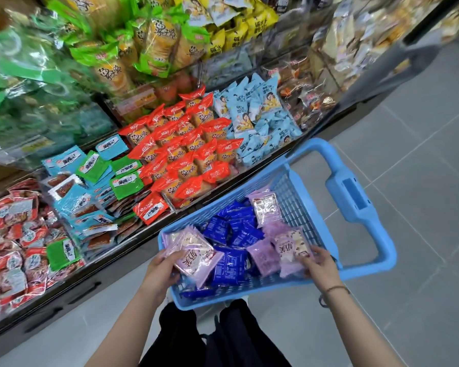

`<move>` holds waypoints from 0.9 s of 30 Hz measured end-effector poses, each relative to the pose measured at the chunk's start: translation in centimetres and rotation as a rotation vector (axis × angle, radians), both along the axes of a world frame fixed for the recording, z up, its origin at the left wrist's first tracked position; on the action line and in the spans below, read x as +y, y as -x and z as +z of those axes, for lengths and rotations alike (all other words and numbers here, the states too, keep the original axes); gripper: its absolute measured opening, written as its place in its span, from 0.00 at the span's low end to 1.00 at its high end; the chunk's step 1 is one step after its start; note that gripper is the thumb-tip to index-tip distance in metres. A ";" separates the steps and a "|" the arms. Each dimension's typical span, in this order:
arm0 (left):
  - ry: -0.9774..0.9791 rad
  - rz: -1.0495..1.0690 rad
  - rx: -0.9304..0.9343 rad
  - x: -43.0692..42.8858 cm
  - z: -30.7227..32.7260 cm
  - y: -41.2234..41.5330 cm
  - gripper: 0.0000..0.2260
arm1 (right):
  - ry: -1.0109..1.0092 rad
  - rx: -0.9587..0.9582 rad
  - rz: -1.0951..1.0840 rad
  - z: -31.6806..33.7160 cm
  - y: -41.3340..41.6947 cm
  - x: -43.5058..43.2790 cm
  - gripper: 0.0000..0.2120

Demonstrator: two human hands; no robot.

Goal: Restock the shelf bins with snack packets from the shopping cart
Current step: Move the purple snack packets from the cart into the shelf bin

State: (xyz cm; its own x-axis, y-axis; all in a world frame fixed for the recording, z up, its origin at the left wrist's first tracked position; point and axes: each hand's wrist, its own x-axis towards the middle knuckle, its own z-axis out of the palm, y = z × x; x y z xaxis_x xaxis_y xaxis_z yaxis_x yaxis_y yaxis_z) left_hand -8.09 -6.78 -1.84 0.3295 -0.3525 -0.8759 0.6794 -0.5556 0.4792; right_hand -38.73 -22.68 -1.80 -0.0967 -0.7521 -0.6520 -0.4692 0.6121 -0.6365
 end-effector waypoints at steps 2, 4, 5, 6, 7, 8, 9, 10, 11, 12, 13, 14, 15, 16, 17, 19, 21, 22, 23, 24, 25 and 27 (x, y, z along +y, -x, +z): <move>0.034 -0.012 0.072 -0.6 0.2 0.1 0.14 | -0.123 -0.238 -0.061 1.1 -0.7 1.0 0.15; 0.061 -0.025 0.141 -1.1 0.4 0.5 0.17 | -0.234 -0.436 -0.100 1.8 -1.8 1.7 0.09; 0.071 -0.026 0.159 -1.4 0.4 0.7 0.17 | -0.288 -0.525 -0.123 1.9 -2.4 2.1 0.08; 0.082 -0.022 0.170 -1.7 0.5 1.1 0.19 | -0.336 -0.596 -0.139 2.1 -3.2 2.4 0.07; 0.095 -0.017 0.181 -2.0 0.7 1.4 0.22 | -0.377 -0.647 -0.145 2.1 -3.9 2.7 0.07; 0.110 -0.014 0.196 -2.3 0.9 1.8 0.26 | -0.411 -0.686 -0.142 2.2 -4.7 3.0 0.08; 0.128 -0.025 0.213 -2.6 1.0 2.2 0.29 | -0.441 -0.715 -0.133 2.2 -5.5 3.3 0.09; 0.147 -0.046 0.227 -2.8 1.2 2.5 0.32 | -0.465 -0.738 -0.120 2.2 -6.1 3.6 0.10; 0.159 -0.069 0.235 -2.9 1.4 2.8 0.33 | -0.483 -0.757 -0.102 2.1 -6.7 3.8 0.10; 0.166 -0.089 0.239 -3.0 1.5 3.0 0.35 | -0.491 -0.774 -0.084 2.2 -7.2 4.0 0.11; 0.169 -0.098 0.242 -3.1 1.6 3.1 0.35 | -0.492 -0.787 -0.067 2.2 -7.6 4.1 0.11; 0.179 -0.097 0.253 -3.1 1.7 3.2 0.34 | -0.488 -0.796 -0.054 2.2 -8.0 4.1 0.12; 0.191 -0.087 0.276 -3.0 1.9 3.2 0.31 | -0.482 -0.802 -0.044 2.2 -8.2 4.0 0.12; 0.200 -0.076 0.306 -3.0 2.0 3.3 0.27 | -0.475 -0.802 -0.036 2.2 -8.4 4.0 0.12; 0.211 -0.070 0.336 -2.8 2.2 3.2 0.24 | -0.468 -0.795 -0.022 2.3 -8.6 3.9 0.12; 0.243 -0.060 0.383 -2.6 2.3 3.2 0.20 | -0.447 -0.749 0.035 2.4 -8.8 3.6 0.11; 0.279 -0.052 0.409 -2.4 2.5 3.3 0.16 | -0.425 -0.679 0.132 2.7 -8.7 3.1 0.11; 0.291 -0.049 0.412 -2.3 2.6 3.3 0.15 | -0.420 -0.637 0.204 3.1 -8.6 2.6 0.12; 0.294 -0.053 0.408 -2.3 2.7 3.2 0.14 | -0.420 -0.589 0.300 3.5 -8.5 1.9 0.12; 0.289 -0.068 0.392 -2.3 2.7 3.1 0.14 | -0.419 -0.527 0.423 4.0 -8.4 1.1 0.13; 0.279 -0.102 0.366 -2.2 2.8 3.0 0.13 | -0.404 -0.441 0.570 4.6 -8.4 0.2 0.14; 0.253 -0.211 0.310 -2.3 3.0 2.7 0.11 | -0.344 -0.255 0.881 5.9 -8.7 -1.7 0.17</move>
